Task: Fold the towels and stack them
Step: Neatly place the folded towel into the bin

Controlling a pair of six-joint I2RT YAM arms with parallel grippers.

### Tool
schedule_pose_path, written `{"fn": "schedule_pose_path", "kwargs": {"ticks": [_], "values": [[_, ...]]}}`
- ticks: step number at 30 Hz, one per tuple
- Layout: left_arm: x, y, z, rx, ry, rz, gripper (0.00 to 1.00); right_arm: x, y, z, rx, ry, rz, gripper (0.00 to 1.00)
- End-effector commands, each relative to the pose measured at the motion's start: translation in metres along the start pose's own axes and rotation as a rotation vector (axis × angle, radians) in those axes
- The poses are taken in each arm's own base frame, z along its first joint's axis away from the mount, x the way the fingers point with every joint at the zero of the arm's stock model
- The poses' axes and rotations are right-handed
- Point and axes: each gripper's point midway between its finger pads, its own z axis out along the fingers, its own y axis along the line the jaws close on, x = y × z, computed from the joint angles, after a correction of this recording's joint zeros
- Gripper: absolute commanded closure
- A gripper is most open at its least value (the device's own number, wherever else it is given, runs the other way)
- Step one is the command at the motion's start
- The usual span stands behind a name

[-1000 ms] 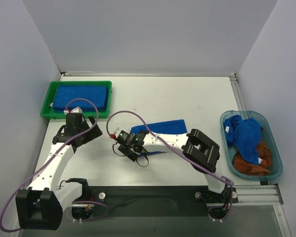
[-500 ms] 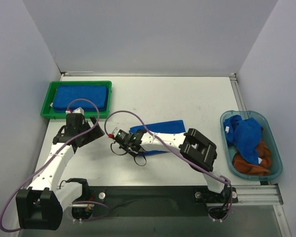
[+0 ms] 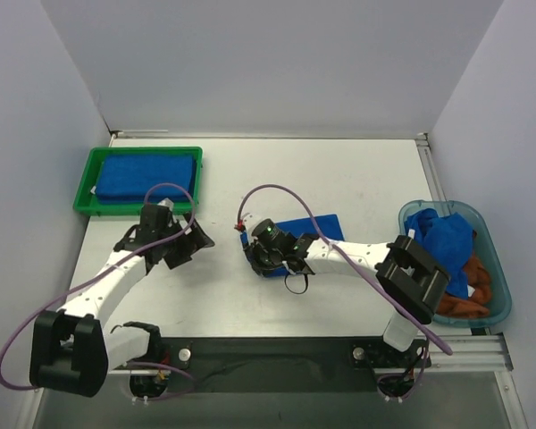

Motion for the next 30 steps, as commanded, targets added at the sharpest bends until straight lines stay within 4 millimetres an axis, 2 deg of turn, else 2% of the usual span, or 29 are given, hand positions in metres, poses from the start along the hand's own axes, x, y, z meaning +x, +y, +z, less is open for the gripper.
{"fn": "schedule_pose_path", "kwargs": {"ticks": [1, 2, 4, 5, 14, 16, 17, 18, 21, 23, 26, 29, 30], "values": [[0.008, -0.045, 0.01, 0.12, 0.014, -0.025, 0.03, -0.035, 0.017, -0.009, -0.105, -0.161, 0.068, 1.0], [0.007, -0.054, 0.013, 0.141, -0.002, -0.022, 0.02, -0.035, 0.015, -0.009, -0.111, -0.183, 0.083, 1.0], [0.018, -0.06, 0.022, 0.134, 0.019, -0.04, 0.03, -0.039, 0.016, -0.01, -0.13, -0.204, 0.119, 1.0], [0.017, -0.062, 0.026, 0.13, 0.002, -0.043, 0.03, -0.039, 0.016, -0.01, -0.139, -0.208, 0.127, 1.0], [0.045, -0.085, 0.065, 0.139, 0.038, -0.049, 0.02, -0.036, 0.018, -0.004, -0.159, -0.221, 0.159, 1.0], [0.052, -0.079, 0.074, 0.101, 0.048, -0.044, 0.02, -0.034, 0.017, -0.002, -0.16, -0.218, 0.166, 1.0], [0.048, -0.085, 0.078, 0.119, 0.023, -0.04, 0.02, -0.035, 0.017, -0.002, -0.161, -0.226, 0.171, 1.0], [0.052, -0.085, 0.08, 0.116, 0.029, -0.033, 0.03, -0.036, 0.017, -0.002, -0.163, -0.229, 0.174, 1.0], [0.062, -0.077, 0.091, 0.097, 0.043, -0.038, 0.04, -0.037, 0.016, -0.004, -0.173, -0.244, 0.19, 1.0], [0.065, -0.075, 0.097, 0.095, 0.042, -0.047, 0.07, -0.037, 0.016, -0.004, -0.18, -0.251, 0.201, 1.0], [0.073, -0.068, 0.101, 0.075, 0.051, -0.052, 0.16, -0.038, 0.015, -0.004, -0.183, -0.258, 0.214, 1.0], [0.078, -0.064, 0.103, 0.062, 0.056, -0.049, 0.29, -0.039, 0.015, -0.005, -0.185, -0.268, 0.218, 1.0], [0.079, -0.064, 0.104, 0.063, 0.055, -0.049, 0.38, -0.038, 0.014, -0.004, -0.184, -0.267, 0.222, 1.0]]}}
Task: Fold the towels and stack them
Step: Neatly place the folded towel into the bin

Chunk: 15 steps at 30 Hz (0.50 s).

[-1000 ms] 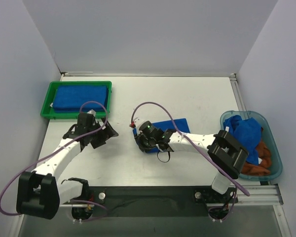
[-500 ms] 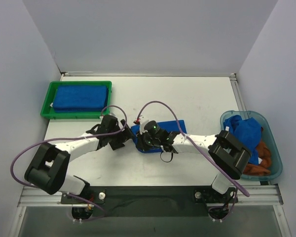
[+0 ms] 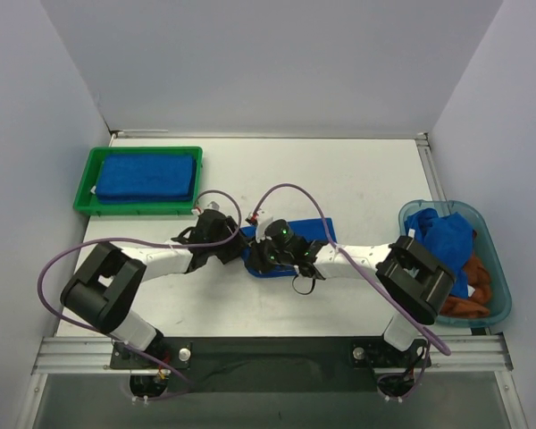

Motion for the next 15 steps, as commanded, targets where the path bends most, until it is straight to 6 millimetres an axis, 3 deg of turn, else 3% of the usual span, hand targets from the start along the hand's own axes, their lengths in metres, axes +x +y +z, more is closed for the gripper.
{"fn": "schedule_pose_path", "kwargs": {"ticks": [1, 3, 4, 10, 11, 12, 13, 15], "values": [[0.0115, 0.0288, 0.0059, -0.083, 0.004, 0.006, 0.42, -0.0196, 0.0061, -0.0049, -0.032, -0.07, 0.011, 1.0], [0.0111, 0.0281, 0.006, -0.076, -0.001, 0.009, 0.5, -0.0194, 0.0057, -0.0049, -0.031, -0.071, 0.011, 1.0], [0.0114, 0.028, 0.0058, -0.075, -0.002, 0.012, 0.59, -0.0212, 0.0057, -0.0052, -0.031, -0.076, 0.012, 1.0], [0.0081, 0.028, 0.003, -0.069, -0.02, 0.048, 0.81, -0.0176, 0.0053, -0.005, -0.033, -0.067, 0.016, 1.0], [0.0081, 0.0277, 0.0025, -0.066, -0.02, 0.056, 0.9, -0.0185, 0.0057, -0.0056, -0.034, -0.07, 0.014, 0.98], [0.0074, 0.0258, 0.0014, -0.059, -0.022, 0.074, 0.96, -0.0191, 0.0063, -0.0063, -0.036, -0.071, 0.013, 0.91], [0.0065, 0.0254, 0.0009, -0.057, -0.024, 0.079, 1.0, -0.0175, 0.006, -0.0071, -0.036, -0.067, 0.011, 0.73], [0.0045, 0.0224, -0.0012, -0.052, -0.026, 0.107, 1.0, -0.0182, 0.0065, -0.0116, -0.034, -0.066, 0.006, 0.56]]}}
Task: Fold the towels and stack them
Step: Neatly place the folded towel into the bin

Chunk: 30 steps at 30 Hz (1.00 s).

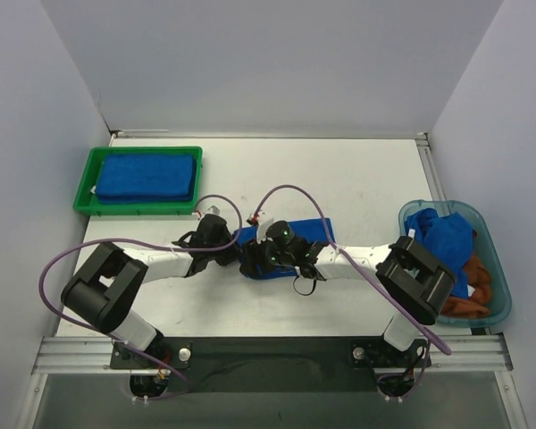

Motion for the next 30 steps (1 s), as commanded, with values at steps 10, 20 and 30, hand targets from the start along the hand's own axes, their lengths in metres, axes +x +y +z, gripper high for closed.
{"fn": "schedule_pose_path", "kwargs": {"ticks": [10, 20, 30], "values": [[-0.062, -0.008, -0.01, -0.072, -0.074, 0.294, 1.0, -0.003, -0.035, -0.076, 0.226, -0.016, -0.117, 0.0], [-0.19, -0.025, -0.019, -0.034, -0.18, 0.368, 1.0, 0.006, -0.068, -0.143, 0.414, -0.019, -0.208, 0.0], [-0.314, -0.01, -0.033, -0.156, -0.261, 0.442, 1.0, 0.012, -0.07, -0.137, 0.371, 0.048, -0.287, 0.0]]}}
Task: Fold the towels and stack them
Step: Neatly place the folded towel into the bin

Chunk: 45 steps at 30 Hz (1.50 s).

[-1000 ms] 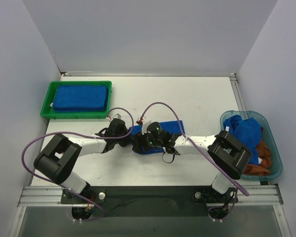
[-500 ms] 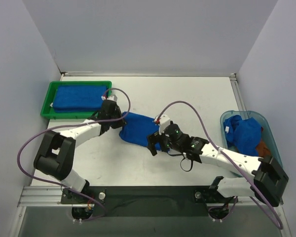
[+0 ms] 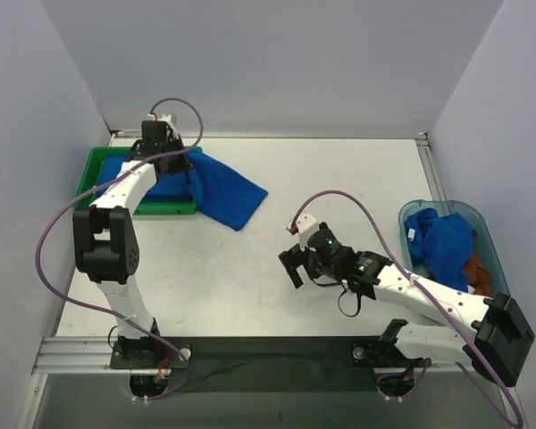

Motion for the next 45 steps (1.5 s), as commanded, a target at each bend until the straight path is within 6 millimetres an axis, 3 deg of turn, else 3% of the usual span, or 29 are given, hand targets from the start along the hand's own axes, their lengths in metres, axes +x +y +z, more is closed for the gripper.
{"fn": "schedule_pose_path", "kwargs": {"ticks": [1, 4, 7, 9, 14, 17, 22, 32, 45], "values": [[-0.039, 0.028, -0.012, -0.06, -0.004, 0.078, 1.0, 0.007, -0.005, 0.004, 0.009, 0.044, -0.051, 0.0], [-0.056, 0.048, -0.016, -0.133, 0.003, 0.124, 1.0, 0.009, -0.003, 0.01, -0.006, 0.07, -0.062, 0.0], [-0.068, 0.085, -0.02, -0.242, 0.011, 0.177, 1.0, 0.007, 0.001, 0.015, -0.023, 0.084, -0.062, 0.0], [-0.083, 0.097, -0.02, -0.294, 0.001, 0.22, 1.0, 0.005, 0.004, 0.017, -0.038, 0.097, -0.066, 0.0], [-0.099, 0.124, -0.019, -0.369, 0.027, 0.245, 1.0, 0.01, 0.004, 0.019, -0.037, 0.153, -0.077, 0.0], [-0.099, 0.134, -0.016, -0.377, 0.057, 0.27, 1.0, 0.009, 0.005, 0.021, -0.04, 0.181, -0.079, 0.0], [-0.117, 0.14, -0.023, -0.397, 0.032, 0.272, 1.0, 0.005, 0.007, 0.026, -0.042, 0.224, -0.091, 0.0], [-0.142, 0.177, -0.036, -0.463, -0.016, 0.25, 1.0, -0.002, 0.005, 0.032, -0.03, 0.271, -0.12, 0.0], [-0.144, 0.204, -0.039, -0.54, 0.013, 0.276, 1.0, -0.004, 0.004, 0.033, -0.021, 0.308, -0.153, 0.0]]}}
